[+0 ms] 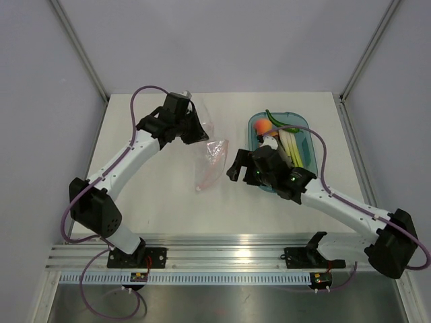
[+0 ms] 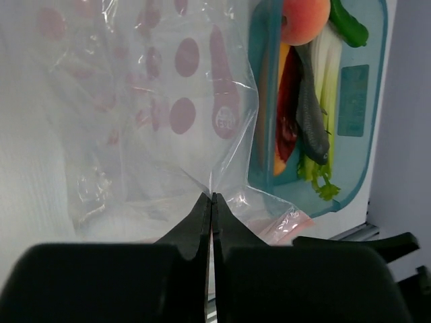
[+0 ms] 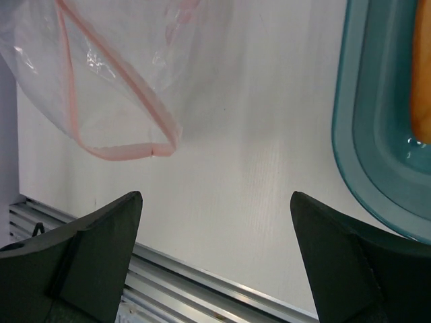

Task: Place the food in the zip-top bag and seal the zipper
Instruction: Open the zipper of the food storage bag at the center of the board.

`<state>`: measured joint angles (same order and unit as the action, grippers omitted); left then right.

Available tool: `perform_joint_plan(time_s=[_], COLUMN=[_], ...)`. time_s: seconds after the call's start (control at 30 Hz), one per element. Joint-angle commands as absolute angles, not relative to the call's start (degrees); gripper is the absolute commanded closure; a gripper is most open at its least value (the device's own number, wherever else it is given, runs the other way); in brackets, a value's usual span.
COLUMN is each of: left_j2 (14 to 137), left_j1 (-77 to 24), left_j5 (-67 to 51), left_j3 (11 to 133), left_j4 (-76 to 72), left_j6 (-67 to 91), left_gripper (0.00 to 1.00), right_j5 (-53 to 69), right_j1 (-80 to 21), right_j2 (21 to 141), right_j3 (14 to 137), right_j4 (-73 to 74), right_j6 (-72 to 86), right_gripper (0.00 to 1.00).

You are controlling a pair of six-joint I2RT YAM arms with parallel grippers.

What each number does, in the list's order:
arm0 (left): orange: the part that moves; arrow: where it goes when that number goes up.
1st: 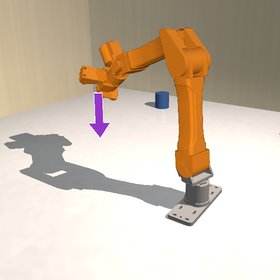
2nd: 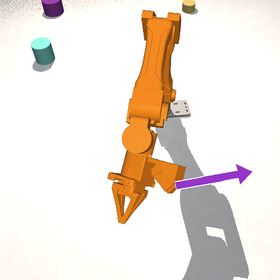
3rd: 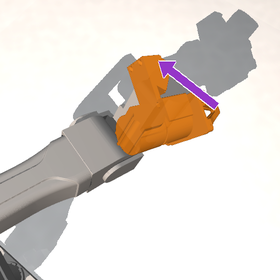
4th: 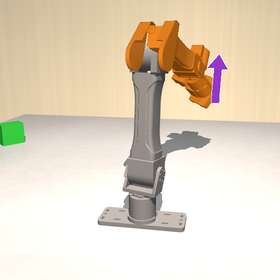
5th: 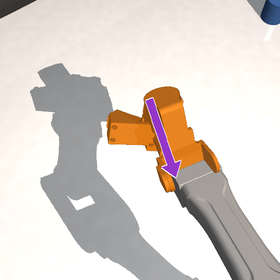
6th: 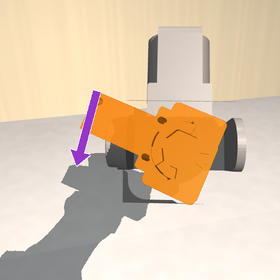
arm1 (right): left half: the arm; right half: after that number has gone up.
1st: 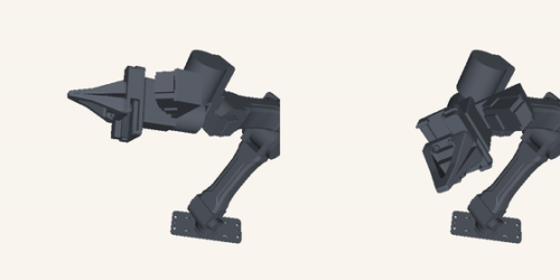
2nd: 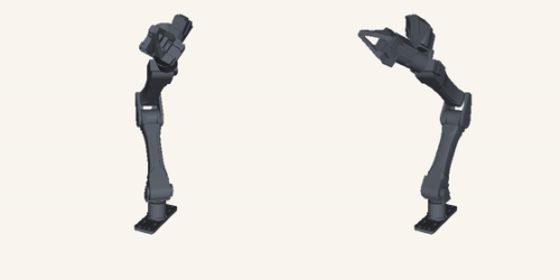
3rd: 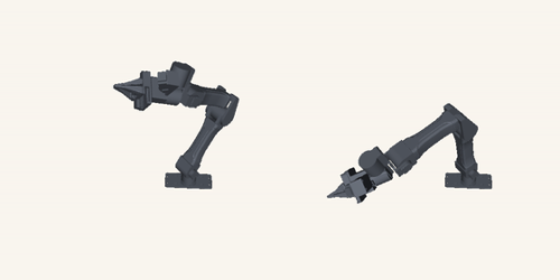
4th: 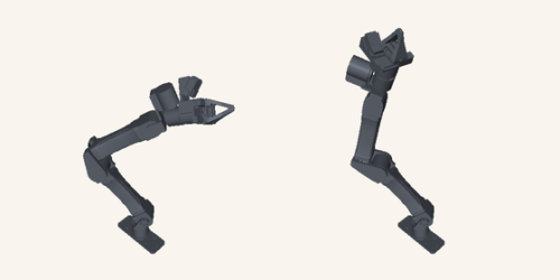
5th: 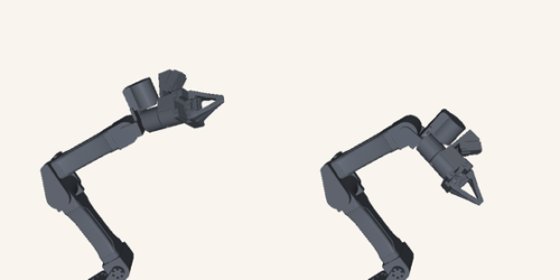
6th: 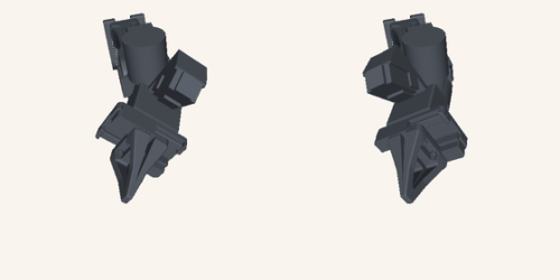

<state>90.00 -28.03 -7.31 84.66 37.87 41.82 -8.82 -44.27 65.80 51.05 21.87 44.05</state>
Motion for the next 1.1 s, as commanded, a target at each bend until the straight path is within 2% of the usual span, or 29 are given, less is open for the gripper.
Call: perform_joint_plan(time_s=[0.0,0.2,0.37,0.57,0.63,0.67,0.7,0.73,0.77,0.8,0.83,0.93,0.97,1.07], left_j2=[88.42,86.66,86.13,84.73,84.55,84.38,84.29,84.11,83.76,83.59,83.67,82.89,82.1,75.43], left_j1=[-27.86,-27.77,-27.69,-27.25,-27.07,-27.07,-27.07,-26.98,-26.98,-26.9,-26.98,-26.98,-27.07,-27.68], left_j5=[-11.34,-11.78,-12.57,-13.45,-13.97,-13.97,-13.97,-13.97,-13.89,-14.23,-14.41,-12.4,-11.7,-7.4], left_j3=[87.98,87.72,87.54,86.13,85.96,85.96,85.78,85.69,85.43,85.34,85.34,84.29,83.24,76.75], left_j4=[37.35,37.26,38.23,37.35,37.35,37.53,37.62,37.53,37.36,37.18,37.44,39.37,39.46,36.4], left_j6=[44.91,44.91,44.56,45.53,45.62,45.35,45.0,44.48,42.65,41.15,39.22,27.47,25.6,19.19], left_gripper=[1.0,1.0,1.0,1.0,1.0,1.0,1.0,1.0,1.0,0.96,0.59,0.14,0.1,0.1], right_j5=[-15.46,-17.67,-17.32,-14.59,-14.5,-14.85,-15.38,-16.42,-18.44,-19.15,-19.86,-21.1,-20.92,-18.56], right_j1=[-48.68,-50.45,-50.36,-50.36,-50.45,-50.36,-50.36,-50.36,-50.36,-50.36,-50.36,-50.36,-50.27,-50.27], right_j2=[71.6,78.3,80.85,84.02,83.76,83.5,82.45,81.75,80.87,79.21,78.23,75.85,75.68,76.46], right_j3=[55.1,55.2,55.19,54.24,53.18,52.13,51.68,51.33,51.24,51.24,52.2,57.19,59.04,65.9], right_j4=[16.26,9.25,3.88,-6.58,-10.27,-11.15,-11.68,-10.91,-9.85,-7.93,-5.91,5.33,8.41,19.66], right_j6=[41.05,41.39,39.65,37.97,38.84,39.28,39.72,41.12,41.31,41.31,41.31,40.52,40.43,40.16], right_gripper=[0.01,0.03,0.14,0.2,0.36,0.48,0.86,1.0,1.0,1.0,1.0,1.0,1.0,1.0])
